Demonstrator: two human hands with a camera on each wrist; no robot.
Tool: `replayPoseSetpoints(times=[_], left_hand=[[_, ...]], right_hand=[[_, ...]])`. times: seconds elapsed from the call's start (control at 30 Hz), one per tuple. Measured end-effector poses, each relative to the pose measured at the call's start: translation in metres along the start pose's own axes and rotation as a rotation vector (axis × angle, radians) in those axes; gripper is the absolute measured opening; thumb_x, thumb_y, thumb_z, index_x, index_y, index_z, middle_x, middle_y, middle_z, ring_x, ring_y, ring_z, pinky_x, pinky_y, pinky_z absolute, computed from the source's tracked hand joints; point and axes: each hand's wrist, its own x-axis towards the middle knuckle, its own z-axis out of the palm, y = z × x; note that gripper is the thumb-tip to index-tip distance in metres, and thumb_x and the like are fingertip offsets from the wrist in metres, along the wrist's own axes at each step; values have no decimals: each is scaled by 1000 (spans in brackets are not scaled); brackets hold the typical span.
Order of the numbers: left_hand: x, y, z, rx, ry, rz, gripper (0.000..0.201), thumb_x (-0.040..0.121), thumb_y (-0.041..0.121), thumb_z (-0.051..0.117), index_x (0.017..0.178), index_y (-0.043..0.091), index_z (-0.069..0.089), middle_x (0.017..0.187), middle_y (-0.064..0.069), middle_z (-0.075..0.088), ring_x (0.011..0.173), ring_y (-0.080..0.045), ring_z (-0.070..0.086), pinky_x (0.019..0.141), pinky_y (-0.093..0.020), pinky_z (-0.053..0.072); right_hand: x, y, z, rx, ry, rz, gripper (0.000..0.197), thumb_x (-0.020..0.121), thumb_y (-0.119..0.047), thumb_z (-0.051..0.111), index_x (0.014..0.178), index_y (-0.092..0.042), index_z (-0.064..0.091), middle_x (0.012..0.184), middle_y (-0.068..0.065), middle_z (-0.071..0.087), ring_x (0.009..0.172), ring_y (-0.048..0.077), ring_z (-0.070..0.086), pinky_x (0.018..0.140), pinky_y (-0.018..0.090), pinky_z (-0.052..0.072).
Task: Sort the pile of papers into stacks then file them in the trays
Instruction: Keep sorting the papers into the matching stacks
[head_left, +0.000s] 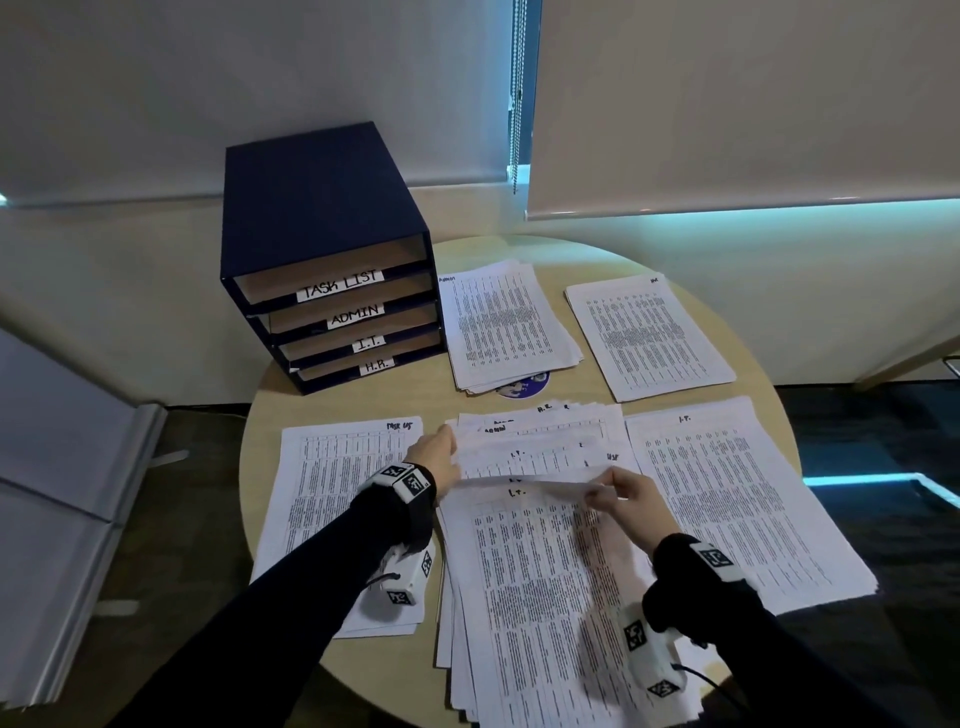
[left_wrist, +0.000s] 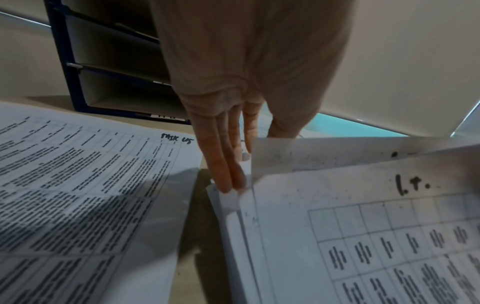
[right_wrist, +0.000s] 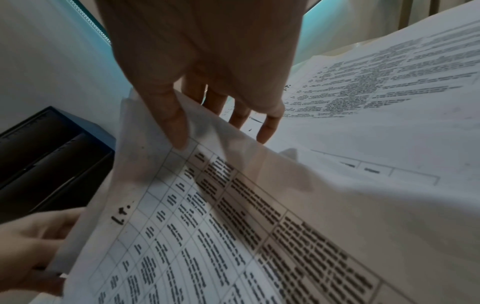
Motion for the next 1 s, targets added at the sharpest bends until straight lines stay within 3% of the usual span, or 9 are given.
replayPoseSetpoints(times=[0.2, 0.33, 0.43, 0.53, 0.63, 0.73, 0.87, 0.93, 1.0], left_hand=[[4, -1, -1, 138, 104, 96, 26, 82, 19, 67, 70, 26, 46, 94, 0, 60, 85, -20, 56, 69, -28, 41], [0, -4, 0, 213, 144, 212, 13, 92, 26, 62, 83, 18, 57, 96, -3, 60, 91, -21, 58, 74, -26, 41], [-7, -5, -1, 326, 160, 305, 27, 99, 35, 49, 101, 13, 64, 102, -5, 60, 95, -21, 56, 80, -29, 42], [-15, -9, -2, 264, 212, 403, 29, 100, 35, 47, 116, 23, 68, 116, 2, 62, 108, -17, 53, 87, -30, 44], [-25, -12, -4, 32, 158, 423, 22, 94, 31, 58, 110, 26, 72, 131, 6, 51, 102, -13, 55, 90, -31, 46], [-30, -11, -7, -93, 39, 422, 13, 89, 28, 66, 97, 21, 75, 126, 3, 50, 81, -7, 55, 82, -24, 44], [-27, -7, -8, -162, -80, 320, 25, 93, 40, 58, 84, 21, 72, 118, 9, 49, 96, -5, 47, 88, -25, 37], [-22, -5, -10, -268, -5, 158, 39, 99, 38, 47, 75, 15, 69, 108, 8, 50, 107, -10, 41, 97, -32, 32], [-12, -7, -8, -219, 91, 58, 28, 98, 27, 47, 78, 13, 59, 99, 1, 49, 101, -19, 47, 90, -31, 38]], right_hand=[[2, -2, 1, 57, -10, 35, 13, 79, 1, 67, 78, -7, 57, 67, 8, 65, 66, 17, 57, 72, 35, 45], [9, 9, 1, 75, 116, 73, 41, 77, -3, 71, 103, -22, 46, 85, 32, 63, 71, 32, 59, 79, 46, 50], [9, 10, -1, 5, 106, 53, 31, 79, -5, 70, 95, -22, 51, 82, 25, 66, 79, 40, 63, 81, 47, 50], [8, 9, 0, -66, 70, 5, 13, 81, -5, 68, 77, -13, 58, 88, 17, 65, 90, 35, 61, 80, 38, 48], [10, 10, 2, -106, 167, -5, 16, 79, -7, 71, 72, -15, 60, 114, 7, 46, 113, 24, 44, 97, 41, 37], [12, 9, 2, -62, 87, -17, 13, 77, -1, 70, 71, -9, 61, 126, -4, 47, 119, 14, 40, 104, 42, 26], [7, 5, 2, 18, 32, 4, 9, 77, 0, 67, 76, 3, 59, 93, 10, 70, 94, 22, 62, 88, 35, 42], [4, 5, 1, 53, 52, 2, 9, 76, 5, 66, 71, 3, 59, 75, 9, 67, 78, 19, 62, 79, 32, 41], [3, 5, 0, 83, 41, 14, 8, 75, 7, 65, 71, 4, 59, 70, 8, 66, 74, 18, 61, 78, 32, 44]])
